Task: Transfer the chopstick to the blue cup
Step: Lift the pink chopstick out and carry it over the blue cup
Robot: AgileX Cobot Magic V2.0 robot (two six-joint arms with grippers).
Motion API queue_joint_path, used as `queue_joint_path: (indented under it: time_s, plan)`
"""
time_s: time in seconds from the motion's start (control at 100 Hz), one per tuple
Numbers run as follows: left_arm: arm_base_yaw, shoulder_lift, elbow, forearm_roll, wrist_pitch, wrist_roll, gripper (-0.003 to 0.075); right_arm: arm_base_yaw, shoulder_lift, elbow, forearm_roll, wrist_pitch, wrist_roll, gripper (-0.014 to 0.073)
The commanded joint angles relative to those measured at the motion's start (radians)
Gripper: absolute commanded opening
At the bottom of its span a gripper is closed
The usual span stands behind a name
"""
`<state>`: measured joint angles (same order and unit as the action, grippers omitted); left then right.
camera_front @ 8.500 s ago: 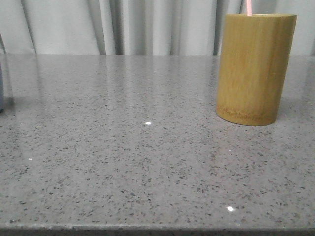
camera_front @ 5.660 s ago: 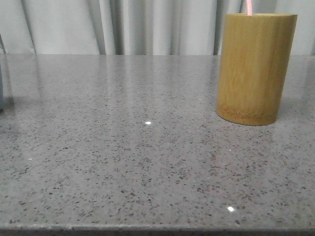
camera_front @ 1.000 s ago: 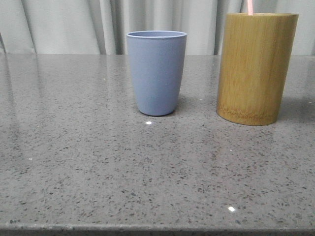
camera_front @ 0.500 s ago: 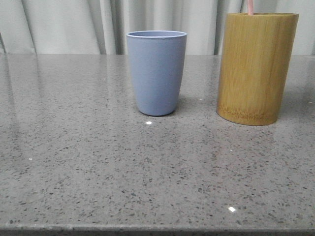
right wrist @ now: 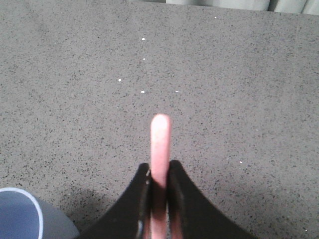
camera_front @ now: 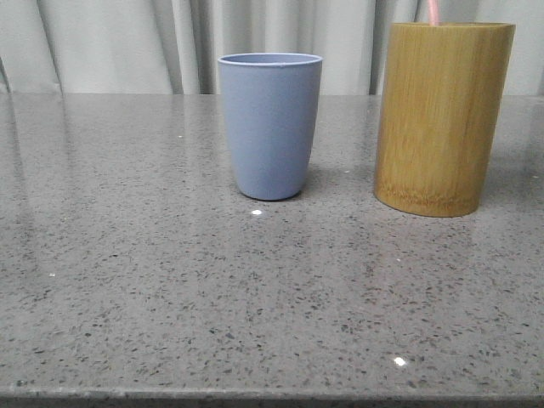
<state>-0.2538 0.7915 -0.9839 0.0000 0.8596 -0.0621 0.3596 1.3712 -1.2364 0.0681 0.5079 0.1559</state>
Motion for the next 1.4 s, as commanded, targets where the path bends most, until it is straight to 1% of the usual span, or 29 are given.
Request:
queue_joint_path:
  time_s: [0.0,0.09,0.35,0.62,0.86,1.01,1.19,1.29,1.39]
  plan:
    - [0.002,-0.007,-0.025,-0.01,-0.073,-0.013,0.0441,-0.001,-0.028,-0.035,0.002,-0.072,-0.008,-0.004]
    - [0.002,-0.007,-0.025,-0.01,-0.071,-0.013,0.0441,-0.001,-0.03,-0.035,0.002,-0.074,-0.008,-0.0069]
    - [0.002,-0.007,-0.025,-0.01,-0.071,-0.013,0.0441,-0.001,-0.106,-0.076,0.0,-0.078,-0.01,-0.0069]
    - [0.002,-0.007,-0.025,-0.01,-0.071,-0.013,0.0441,0.019,-0.159,-0.191,0.001,-0.078,-0.047,-0.0069]
    - [0.002,-0.007,-0.025,-0.01,-0.071,-0.013,0.0441,0.109,-0.158,-0.273,0.001,-0.09,-0.074,-0.0069]
    - [0.002,-0.007,-0.025,-0.012,-0.069,-0.013,0.0441,0.176,-0.148,-0.273,0.004,-0.142,-0.079,-0.0069]
    - [0.002,-0.007,-0.025,-0.013,-0.069,-0.013,0.0441,0.258,-0.086,-0.273,0.008,-0.221,-0.079,-0.0069]
    - [0.002,-0.007,-0.025,-0.015,-0.069,-0.013,0.0441,0.281,-0.042,-0.273,0.008,-0.26,-0.079,-0.0069]
    - [0.002,-0.007,-0.025,-0.015,-0.069,-0.013,0.0441,0.287,0.005,-0.273,0.008,-0.269,-0.079,-0.0069]
